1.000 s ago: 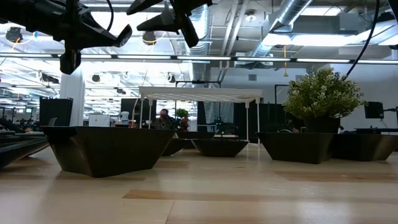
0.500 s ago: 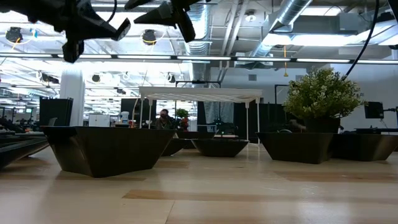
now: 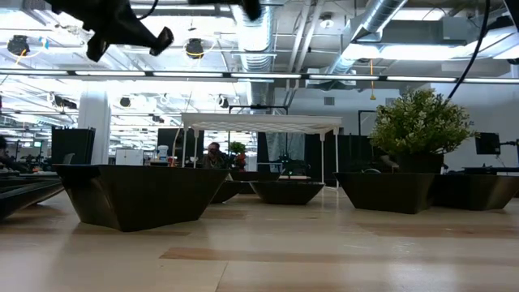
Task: Pick & Place Mini shaped plates
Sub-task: Stack the black drop shaped plate on top of the black drop shaped plate on the shelf
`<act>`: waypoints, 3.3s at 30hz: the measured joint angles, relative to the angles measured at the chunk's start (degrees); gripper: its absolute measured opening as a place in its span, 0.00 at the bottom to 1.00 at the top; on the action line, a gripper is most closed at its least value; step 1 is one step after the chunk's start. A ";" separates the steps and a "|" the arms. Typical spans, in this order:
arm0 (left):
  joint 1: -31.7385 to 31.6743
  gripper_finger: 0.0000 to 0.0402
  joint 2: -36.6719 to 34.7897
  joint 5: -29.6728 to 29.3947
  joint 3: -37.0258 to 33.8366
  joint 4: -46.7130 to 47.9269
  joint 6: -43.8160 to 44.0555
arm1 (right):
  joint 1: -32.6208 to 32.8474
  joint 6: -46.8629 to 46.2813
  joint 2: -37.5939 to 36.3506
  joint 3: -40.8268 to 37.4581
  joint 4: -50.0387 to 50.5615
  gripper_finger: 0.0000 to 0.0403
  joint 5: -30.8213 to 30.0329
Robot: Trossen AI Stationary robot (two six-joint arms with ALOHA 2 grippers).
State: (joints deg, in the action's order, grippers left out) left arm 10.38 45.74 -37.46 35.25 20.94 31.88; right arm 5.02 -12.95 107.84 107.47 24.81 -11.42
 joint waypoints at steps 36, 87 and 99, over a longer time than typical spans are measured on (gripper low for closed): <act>-3.96 0.02 8.82 7.55 1.39 -1.26 0.04 | 1.36 -0.79 7.21 1.04 -0.51 0.39 -15.44; -3.94 0.04 8.81 11.46 1.31 -5.22 1.59 | 0.35 -10.56 7.75 0.95 0.61 0.02 -17.62; -3.98 0.05 8.58 14.38 1.28 -5.58 1.60 | 0.42 -12.61 7.64 0.91 0.84 0.01 -17.37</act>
State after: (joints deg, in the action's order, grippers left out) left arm 6.39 54.33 -23.08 36.53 15.36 33.48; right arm 5.43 -25.56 115.47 108.38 25.66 -28.79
